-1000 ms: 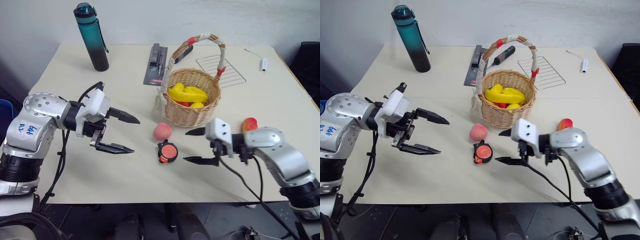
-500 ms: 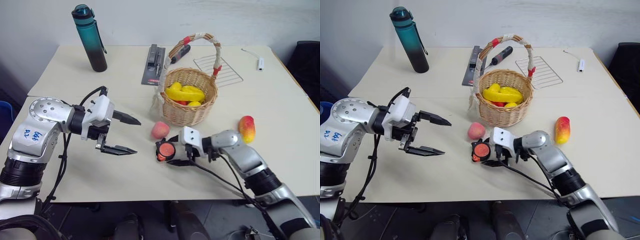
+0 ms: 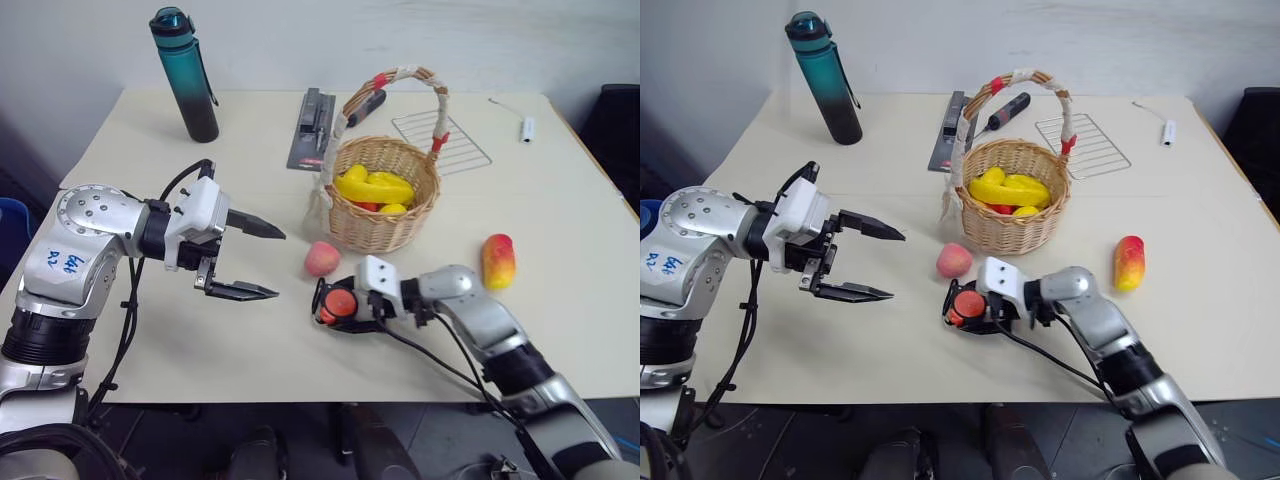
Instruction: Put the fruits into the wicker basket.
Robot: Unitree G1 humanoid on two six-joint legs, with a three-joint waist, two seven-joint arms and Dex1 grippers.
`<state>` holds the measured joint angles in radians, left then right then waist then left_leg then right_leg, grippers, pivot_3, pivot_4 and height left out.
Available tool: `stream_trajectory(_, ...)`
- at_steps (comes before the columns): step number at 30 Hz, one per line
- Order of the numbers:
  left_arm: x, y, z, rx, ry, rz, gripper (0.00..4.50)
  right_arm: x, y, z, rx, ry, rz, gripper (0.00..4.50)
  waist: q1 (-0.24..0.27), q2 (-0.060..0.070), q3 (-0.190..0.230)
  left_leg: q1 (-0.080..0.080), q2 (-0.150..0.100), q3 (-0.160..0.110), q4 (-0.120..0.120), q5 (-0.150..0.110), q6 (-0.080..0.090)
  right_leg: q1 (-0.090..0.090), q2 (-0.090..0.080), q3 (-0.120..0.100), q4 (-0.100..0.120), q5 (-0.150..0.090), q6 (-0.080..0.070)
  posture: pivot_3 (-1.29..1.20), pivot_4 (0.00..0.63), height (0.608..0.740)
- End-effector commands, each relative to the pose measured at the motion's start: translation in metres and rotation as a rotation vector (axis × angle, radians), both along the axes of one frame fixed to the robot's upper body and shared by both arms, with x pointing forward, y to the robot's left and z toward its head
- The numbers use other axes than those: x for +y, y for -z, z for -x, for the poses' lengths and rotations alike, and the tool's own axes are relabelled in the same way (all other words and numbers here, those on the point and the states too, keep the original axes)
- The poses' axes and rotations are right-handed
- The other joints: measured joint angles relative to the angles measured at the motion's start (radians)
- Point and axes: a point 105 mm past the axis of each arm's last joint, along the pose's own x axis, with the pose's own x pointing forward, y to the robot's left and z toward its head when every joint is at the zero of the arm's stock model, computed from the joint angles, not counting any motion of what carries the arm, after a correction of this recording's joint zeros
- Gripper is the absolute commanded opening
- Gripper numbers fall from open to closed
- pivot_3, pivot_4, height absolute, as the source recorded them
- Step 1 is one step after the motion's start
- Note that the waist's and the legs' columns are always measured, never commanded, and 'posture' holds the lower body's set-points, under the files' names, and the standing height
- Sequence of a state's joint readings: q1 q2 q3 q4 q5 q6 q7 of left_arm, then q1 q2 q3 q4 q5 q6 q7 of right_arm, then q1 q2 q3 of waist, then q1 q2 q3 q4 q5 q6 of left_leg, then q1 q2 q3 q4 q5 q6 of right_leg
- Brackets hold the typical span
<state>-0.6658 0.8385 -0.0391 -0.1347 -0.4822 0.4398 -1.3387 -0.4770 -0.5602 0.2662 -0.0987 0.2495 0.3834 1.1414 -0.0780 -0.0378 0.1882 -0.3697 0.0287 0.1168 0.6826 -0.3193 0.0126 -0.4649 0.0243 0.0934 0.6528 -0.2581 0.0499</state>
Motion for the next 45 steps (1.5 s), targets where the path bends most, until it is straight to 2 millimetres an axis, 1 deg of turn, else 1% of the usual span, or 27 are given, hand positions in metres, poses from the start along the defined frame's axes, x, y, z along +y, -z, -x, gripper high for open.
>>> stream_trajectory(1,-0.006,-0.018,0.002,-0.032,0.016,0.076,4.5,-0.03,-0.059,0.006,-0.102,0.118,-0.103,3.45,0.001,0.0,0.0,0.0,0.0,0.0,0.0,0.0,0.0,0.0,-0.001,0.0,0.0,0.0,0.0,0.0,0.15,0.74)
stream_trajectory(3,-0.014,-0.024,0.001,-0.032,0.026,0.13,4.5,-0.085,-0.103,-0.002,-0.193,0.376,-0.135,3.45,0.004,0.001,0.0,0.0,-0.001,0.0,0.0,0.0,0.0,0.001,-0.001,0.0,0.0,0.0,0.0,0.0,0.15,0.74)
stream_trajectory(4,-0.017,-0.025,0.0,-0.038,0.027,0.143,4.5,-0.105,-0.119,-0.002,-0.218,0.474,-0.159,3.45,0.009,0.001,0.0,0.0,-0.001,-0.001,0.0,0.0,0.0,0.001,-0.001,0.0,0.0,0.0,0.001,0.0,0.15,0.74)
stream_trajectory(5,-0.02,-0.026,0.0,-0.044,0.026,0.153,4.5,-0.125,-0.128,-0.003,-0.233,0.572,-0.17,3.45,0.014,0.001,0.0,0.0,-0.002,-0.001,0.0,0.0,0.0,0.001,-0.002,0.0,0.0,0.0,0.001,0.0,0.15,0.74)
stream_trajectory(6,-0.022,-0.026,-0.001,-0.048,0.025,0.158,4.5,-0.137,-0.133,-0.003,-0.237,0.632,-0.176,3.45,0.018,0.0,0.0,0.0,-0.002,-0.001,0.0,0.0,0.0,0.001,-0.002,0.0,0.0,0.0,0.001,0.0,0.15,0.74)
stream_trajectory(8,-0.029,-0.025,-0.001,-0.058,0.035,0.173,4.5,-0.176,-0.135,-0.002,-0.295,0.807,-0.128,3.45,0.02,-0.001,-0.001,0.001,-0.001,-0.002,0.0,0.0,0.0,0.001,0.0,-0.001,-0.001,0.0,0.0,0.0,0.15,0.74)
stream_trajectory(9,-0.032,-0.025,-0.001,-0.064,0.039,0.18,4.5,-0.196,-0.132,-0.003,-0.293,0.898,-0.112,3.45,0.019,-0.002,-0.001,0.002,0.0,-0.003,-0.001,-0.001,0.0,0.002,0.001,-0.001,-0.002,0.0,-0.001,0.0,0.15,0.74)
stream_trajectory(11,-0.035,-0.025,-0.002,-0.072,0.039,0.189,4.5,-0.228,-0.122,-0.002,-0.281,1.036,-0.081,3.45,0.017,-0.002,-0.001,0.002,0.0,-0.003,-0.001,-0.001,0.0,0.003,0.001,0.0,-0.002,-0.001,-0.001,0.0,0.15,0.74)
stream_trajectory(12,-0.036,-0.025,-0.003,-0.075,0.037,0.192,4.5,-0.239,-0.117,-0.003,-0.278,1.083,-0.064,3.45,0.017,-0.002,-0.001,0.002,0.0,-0.002,-0.001,-0.001,0.0,0.003,0.001,0.0,-0.002,-0.001,-0.001,0.0,0.15,0.74)
stream_trajectory(15,-0.038,-0.026,-0.008,-0.084,0.026,0.203,4.5,-0.286,-0.075,-0.005,-0.217,1.32,0.009,3.45,0.015,-0.001,-0.001,0.002,-0.001,-0.001,-0.001,0.0,0.0,0.003,0.001,0.003,-0.003,-0.001,0.001,0.0,0.15,0.74)
stream_trajectory(17,-0.038,-0.026,-0.01,-0.089,0.022,0.202,4.5,-0.304,-0.055,-0.006,-0.195,1.422,0.026,3.45,0.013,-0.001,-0.001,0.002,-0.001,-0.001,-0.001,0.0,0.0,0.003,0.001,0.003,-0.003,-0.001,0.001,0.0,0.15,0.74)
stream_trajectory(18,-0.038,-0.025,-0.01,-0.09,0.021,0.201,4.5,-0.307,-0.051,-0.007,-0.194,1.442,0.027,3.45,0.011,-0.001,-0.001,0.002,-0.001,-0.001,-0.001,0.0,0.0,0.003,0.002,0.003,-0.003,-0.001,0.001,0.0,0.15,0.74)
stream_trajectory(20,-0.037,-0.024,-0.01,-0.092,0.019,0.195,4.5,-0.317,-0.034,-0.008,-0.165,1.509,0.035,3.45,0.003,0.0,0.0,0.002,-0.001,0.0,-0.002,0.0,0.0,0.003,0.002,0.004,-0.003,-0.001,0.001,0.0,0.15,0.74)
stream_trajectory(21,-0.037,-0.023,-0.01,-0.092,0.018,0.194,4.5,-0.319,-0.028,-0.008,-0.159,1.529,0.044,3.45,-0.001,0.0,0.0,0.002,-0.001,0.0,-0.002,0.0,0.0,0.002,0.002,0.004,-0.003,-0.001,0.001,0.0,0.15,0.74)
stream_trajectory(23,-0.036,-0.021,-0.011,-0.09,0.012,0.19,4.5,-0.321,-0.018,-0.007,-0.106,1.551,0.005,4.2,-0.007,0.0,0.0,0.002,-0.001,-0.001,-0.003,0.0,0.0,0.002,0.002,0.004,-0.003,-0.001,0.001,0.0,0.15,0.74)
stream_trajectory(24,-0.035,-0.02,-0.012,-0.089,0.006,0.188,4.5,-0.322,-0.016,-0.007,-0.092,1.553,-0.014,4.43,-0.009,0.0,0.0,0.002,-0.001,-0.001,-0.003,0.0,0.0,0.002,0.002,0.004,-0.002,-0.001,0.001,0.0,0.15,0.74)
stream_trajectory(25,-0.035,-0.018,-0.014,-0.085,-0.009,0.189,4.5,-0.323,-0.018,-0.006,-0.094,1.557,-0.029,4.47,-0.01,0.001,0.0,0.002,-0.001,-0.001,-0.003,0.001,-0.001,0.002,0.002,0.004,-0.002,-0.001,0.001,0.0,0.15,0.74)
stream_trajectory(28,-0.034,-0.014,-0.02,-0.078,-0.059,0.197,4.5,-0.327,-0.03,-0.003,-0.115,1.568,-0.07,4.47,-0.008,0.001,0.0,0.002,-0.001,-0.001,-0.003,0.001,-0.001,0.002,0.002,0.004,-0.002,-0.001,0.002,0.0,0.15,0.74)
stream_trajectory(29,-0.034,-0.013,-0.023,-0.079,-0.088,0.205,4.5,-0.327,-0.038,-0.002,-0.128,1.561,-0.09,4.47,-0.007,0.001,0.0,0.002,-0.001,-0.001,-0.003,0.001,-0.001,0.002,0.002,0.004,-0.002,-0.001,0.002,0.0,0.15,0.74)
stream_trajectory(32,-0.03,-0.005,-0.028,-0.051,-0.178,0.213,4.5,-0.317,-0.072,0.001,-0.198,1.473,-0.135,4.47,-0.007,0.002,0.0,0.002,-0.001,-0.001,-0.003,0.001,-0.001,0.002,0.002,0.004,-0.002,-0.001,0.002,0.0,0.15,0.74)
stream_trajectory(33,-0.029,-0.001,-0.027,-0.04,-0.195,0.201,4.5,-0.309,-0.082,0.002,-0.21,1.42,-0.141,4.47,-0.009,0.002,0.0,0.002,-0.001,0.0,-0.003,0.001,-0.001,0.002,0.002,0.005,-0.002,-0.001,0.002,0.0,0.15,0.74)
stream_trajectory(34,-0.026,0.003,-0.026,-0.026,-0.215,0.185,4.5,-0.292,-0.093,0.003,-0.219,1.324,-0.145,4.47,-0.009,0.002,0.0,0.002,-0.001,0.0,-0.003,0.001,-0.001,0.002,0.002,0.005,-0.002,-0.001,0.002,0.0,0.15,0.74)
stream_trajectory(35,-0.023,0.006,-0.026,-0.014,-0.251,0.171,4.5,-0.271,-0.101,0.006,-0.22,1.204,-0.145,4.47,-0.01,0.003,0.0,0.003,-0.001,0.0,-0.003,0.001,-0.001,0.002,0.002,0.005,-0.001,-0.001,0.002,0.0,0.15,0.74)
stream_trajectory(37,-0.018,0.01,-0.032,0.055,-0.39,0.187,4.5,-0.223,-0.116,0.021,-0.216,0.934,-0.138,4.47,-0.008,0.002,0.001,0.003,0.0,-0.001,-0.004,0.001,-0.001,0.002,0.003,0.004,-0.001,-0.001,0.003,0.0,0.15,0.74)
stream_trajectory(38,-0.016,0.012,-0.031,0.086,-0.439,0.191,4.5,-0.209,-0.12,0.029,-0.218,0.847,-0.131,4.47,-0.008,0.002,0.001,0.003,0.0,-0.002,-0.004,0.0,-0.001,0.003,0.003,0.003,-0.001,-0.001,0.003,0.0,0.15,0.74)
stream_trajectory(42,-0.011,0.035,-0.026,0.117,-0.572,0.071,4.5,-0.166,-0.132,0.056,-0.151,0.609,-0.156,4.47,-0.005,0.002,0.001,0.002,0.0,-0.006,-0.003,0.0,-0.002,0.004,0.002,0.0,-0.002,-0.002,0.004,0.0,0.15,0.74)
stream_trajectory(45,-0.02,0.042,-0.027,0.152,-0.577,0.074,4.5,-0.144,-0.134,0.073,-0.092,0.474,-0.166,4.47,0.001,0.001,0.001,0.002,-0.001,-0.006,-0.003,-0.001,-0.001,0.005,0.001,0.0,-0.003,-0.002,0.004,0.0,0.15,0.74)
